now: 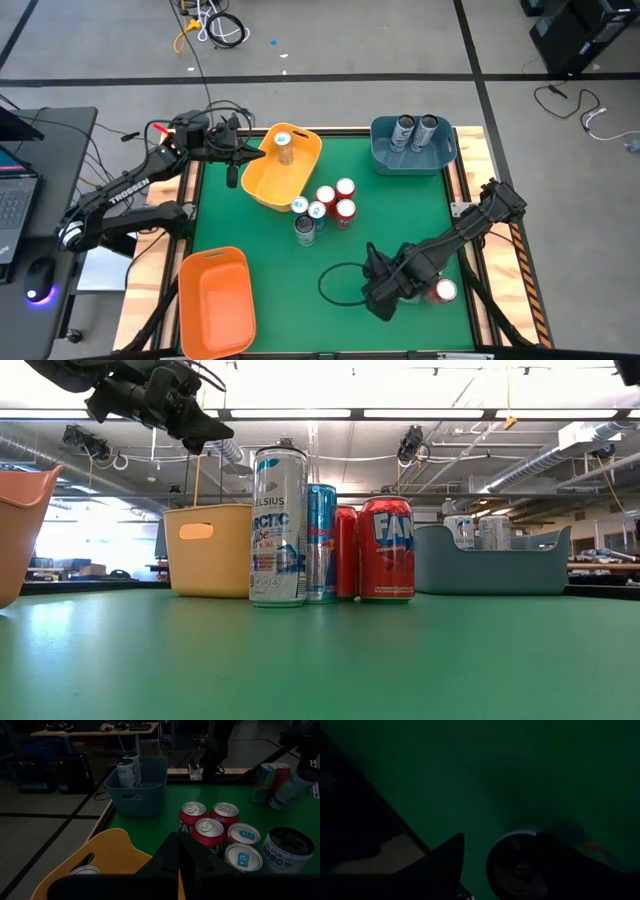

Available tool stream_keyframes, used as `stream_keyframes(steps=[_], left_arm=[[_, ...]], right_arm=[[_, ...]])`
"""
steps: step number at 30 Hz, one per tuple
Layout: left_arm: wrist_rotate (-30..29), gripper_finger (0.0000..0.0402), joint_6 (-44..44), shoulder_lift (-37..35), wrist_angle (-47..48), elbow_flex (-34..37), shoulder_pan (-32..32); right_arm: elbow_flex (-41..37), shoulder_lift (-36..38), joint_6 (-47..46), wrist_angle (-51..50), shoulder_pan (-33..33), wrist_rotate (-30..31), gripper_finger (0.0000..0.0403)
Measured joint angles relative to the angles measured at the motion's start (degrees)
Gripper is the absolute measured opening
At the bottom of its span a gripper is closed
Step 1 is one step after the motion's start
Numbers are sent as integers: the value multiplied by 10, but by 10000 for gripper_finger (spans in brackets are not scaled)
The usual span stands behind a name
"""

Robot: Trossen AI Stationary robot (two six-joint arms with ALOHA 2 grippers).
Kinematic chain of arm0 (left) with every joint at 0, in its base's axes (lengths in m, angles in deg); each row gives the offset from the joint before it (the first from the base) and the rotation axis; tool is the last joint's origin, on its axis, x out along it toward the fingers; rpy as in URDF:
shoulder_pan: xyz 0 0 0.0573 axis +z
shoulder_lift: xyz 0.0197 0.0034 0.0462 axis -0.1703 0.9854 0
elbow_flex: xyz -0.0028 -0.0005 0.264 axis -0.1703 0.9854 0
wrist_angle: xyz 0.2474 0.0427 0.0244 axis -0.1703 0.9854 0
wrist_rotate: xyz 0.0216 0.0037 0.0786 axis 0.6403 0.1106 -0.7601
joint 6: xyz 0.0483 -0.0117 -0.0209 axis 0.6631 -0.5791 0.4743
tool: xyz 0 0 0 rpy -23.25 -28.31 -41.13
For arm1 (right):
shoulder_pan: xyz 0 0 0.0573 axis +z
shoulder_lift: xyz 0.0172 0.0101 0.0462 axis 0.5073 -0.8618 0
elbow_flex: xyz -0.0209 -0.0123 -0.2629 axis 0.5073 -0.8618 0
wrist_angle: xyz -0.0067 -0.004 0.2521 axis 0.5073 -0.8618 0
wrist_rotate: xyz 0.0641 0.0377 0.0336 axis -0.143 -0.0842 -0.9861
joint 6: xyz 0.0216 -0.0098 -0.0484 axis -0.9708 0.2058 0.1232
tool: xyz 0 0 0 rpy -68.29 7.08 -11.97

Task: Sort soda cans
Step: Put the white blue soda can into the blue bin

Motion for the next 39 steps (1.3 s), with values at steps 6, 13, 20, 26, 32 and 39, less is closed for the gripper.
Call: stream_keyframes(steps=[6, 13, 20, 26, 32, 39], left_arm=[[0, 5, 0, 0, 0, 0, 0], [0, 5, 0, 0, 0, 0, 0], [0, 5, -4, 0, 7, 0, 0], [0, 5, -3, 0, 15, 0, 0], [0, 5, -3, 0, 15, 0, 0], [0, 5, -3, 0, 22, 0, 0]], right_arm=[[0, 0, -4, -22, -11, 18, 224], [0, 0, -1, -17, -30, 69, 209], [-46, 0, -78, 143, -50, 75, 196], [-151, -1, -110, 298, -51, 77, 240], [-177, -1, -92, 327, -46, 92, 307], [-169, -31, -85, 339, -38, 90, 323]])
